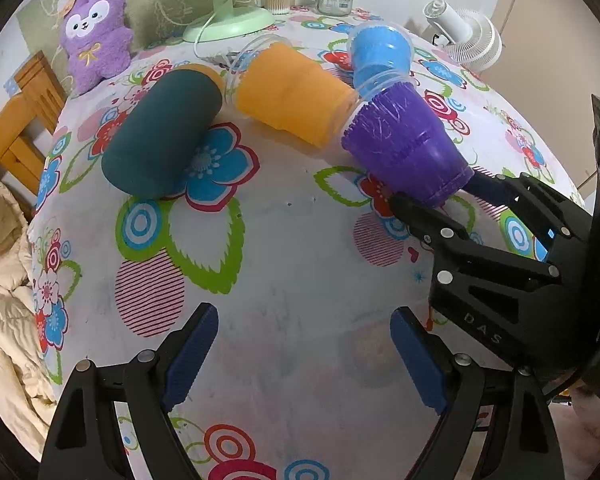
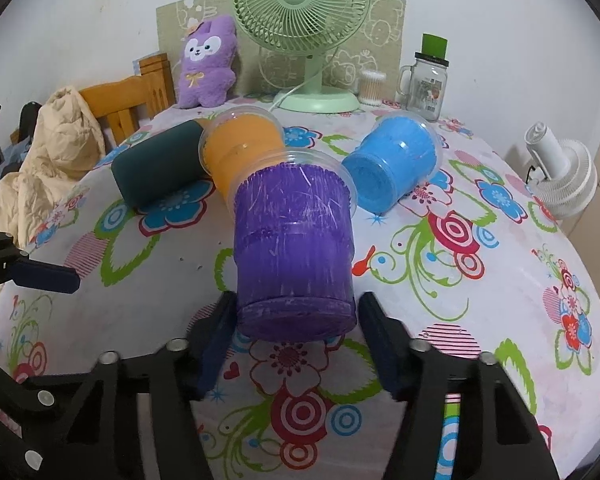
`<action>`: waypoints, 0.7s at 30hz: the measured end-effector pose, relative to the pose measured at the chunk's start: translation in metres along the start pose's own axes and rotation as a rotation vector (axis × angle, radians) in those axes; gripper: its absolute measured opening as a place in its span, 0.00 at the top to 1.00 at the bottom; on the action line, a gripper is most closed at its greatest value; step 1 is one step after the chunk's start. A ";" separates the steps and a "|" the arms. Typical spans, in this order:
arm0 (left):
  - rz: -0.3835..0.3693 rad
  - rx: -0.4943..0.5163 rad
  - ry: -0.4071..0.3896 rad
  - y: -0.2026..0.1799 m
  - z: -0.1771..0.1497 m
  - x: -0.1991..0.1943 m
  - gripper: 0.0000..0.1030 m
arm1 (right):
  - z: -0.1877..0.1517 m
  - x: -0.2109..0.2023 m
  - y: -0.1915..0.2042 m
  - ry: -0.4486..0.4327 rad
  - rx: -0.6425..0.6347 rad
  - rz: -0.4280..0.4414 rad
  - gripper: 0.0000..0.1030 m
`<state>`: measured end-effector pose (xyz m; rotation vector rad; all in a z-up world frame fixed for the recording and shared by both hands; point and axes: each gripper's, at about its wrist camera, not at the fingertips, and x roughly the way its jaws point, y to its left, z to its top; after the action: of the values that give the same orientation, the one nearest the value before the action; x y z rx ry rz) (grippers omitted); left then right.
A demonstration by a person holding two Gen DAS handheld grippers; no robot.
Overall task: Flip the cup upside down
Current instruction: 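Grasp the purple cup's body with the right tool, then lift and rotate the purple cup with the right tool, rim downward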
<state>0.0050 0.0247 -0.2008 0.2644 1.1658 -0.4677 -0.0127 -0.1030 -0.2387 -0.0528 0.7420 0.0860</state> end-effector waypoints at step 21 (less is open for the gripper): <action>-0.015 -0.024 -0.005 -0.021 0.011 -0.040 0.13 | 0.031 -0.048 -0.022 0.044 -0.031 0.023 0.45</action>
<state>-0.0089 0.0098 -0.1593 0.2337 1.1680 -0.4676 -0.0251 -0.1253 -0.1830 -0.0756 0.7856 0.1186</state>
